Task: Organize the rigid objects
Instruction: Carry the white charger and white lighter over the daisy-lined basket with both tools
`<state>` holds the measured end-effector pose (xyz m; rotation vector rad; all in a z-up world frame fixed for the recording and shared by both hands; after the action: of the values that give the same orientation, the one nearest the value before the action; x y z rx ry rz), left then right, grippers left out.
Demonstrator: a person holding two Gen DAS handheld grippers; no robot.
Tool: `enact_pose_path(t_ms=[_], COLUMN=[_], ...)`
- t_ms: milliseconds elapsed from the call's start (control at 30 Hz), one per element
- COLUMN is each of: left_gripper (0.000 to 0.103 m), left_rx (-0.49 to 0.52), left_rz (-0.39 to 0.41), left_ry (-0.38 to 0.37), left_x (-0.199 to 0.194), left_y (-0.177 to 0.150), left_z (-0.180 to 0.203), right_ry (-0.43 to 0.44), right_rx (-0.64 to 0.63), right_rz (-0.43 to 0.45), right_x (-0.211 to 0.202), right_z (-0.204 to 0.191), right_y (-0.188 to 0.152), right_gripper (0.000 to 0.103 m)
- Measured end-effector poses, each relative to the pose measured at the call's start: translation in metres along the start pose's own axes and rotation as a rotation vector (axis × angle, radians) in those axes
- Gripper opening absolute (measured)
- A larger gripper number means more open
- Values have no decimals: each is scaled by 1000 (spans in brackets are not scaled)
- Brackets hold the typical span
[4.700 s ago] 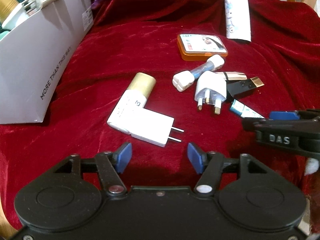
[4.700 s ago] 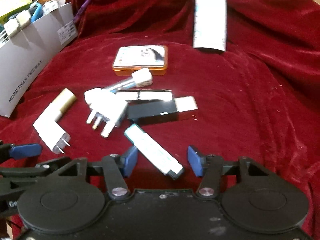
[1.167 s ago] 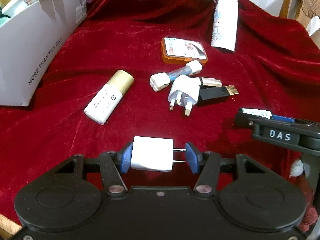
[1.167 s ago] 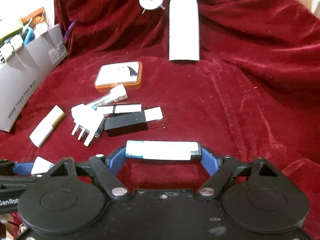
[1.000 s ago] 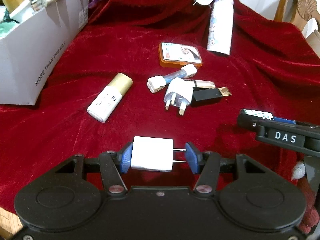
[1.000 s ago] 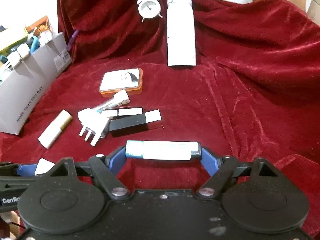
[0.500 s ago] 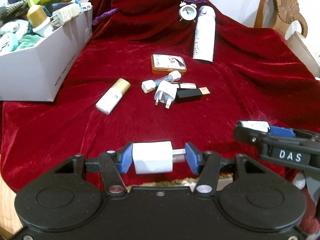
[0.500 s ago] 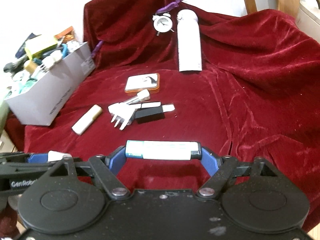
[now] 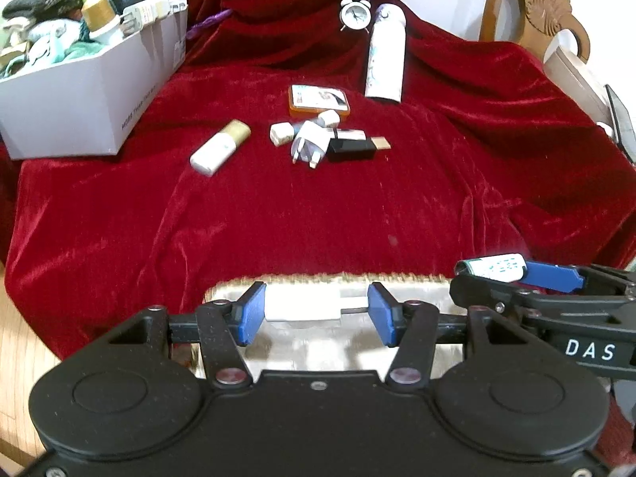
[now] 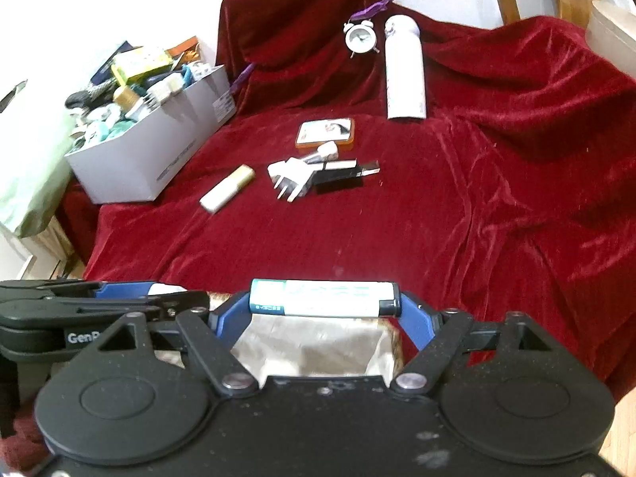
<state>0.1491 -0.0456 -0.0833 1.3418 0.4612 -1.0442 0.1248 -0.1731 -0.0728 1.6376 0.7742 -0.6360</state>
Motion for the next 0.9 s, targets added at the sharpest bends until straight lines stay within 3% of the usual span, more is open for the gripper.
enact_pose_path(t_ms=[567, 900], left_gripper=[53, 53], left_rx=[-59, -73], left_rz=[-31, -80], left_ry=[52, 74], left_x=[1, 12], left_y=[-58, -76], left_z=[-2, -5], right_ry=[25, 42], right_rx=[22, 35], right_rz=[-110, -172], right_x=[-10, -1], right_z=[-5, -9], right_y=[-81, -98], right_gripper=[80, 80])
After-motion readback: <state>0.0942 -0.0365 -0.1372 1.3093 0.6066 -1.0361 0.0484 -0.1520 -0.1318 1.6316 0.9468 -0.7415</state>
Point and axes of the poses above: each gripper's, at about its wrist camera, not at the fingertips, and x roughly the way its jaws point, z to its right, y to its top, the point moved 9 cm from there along x, roughly the way its jaws point, and after that the axes turned 2 degrees about -x, right-handed, at the moved point
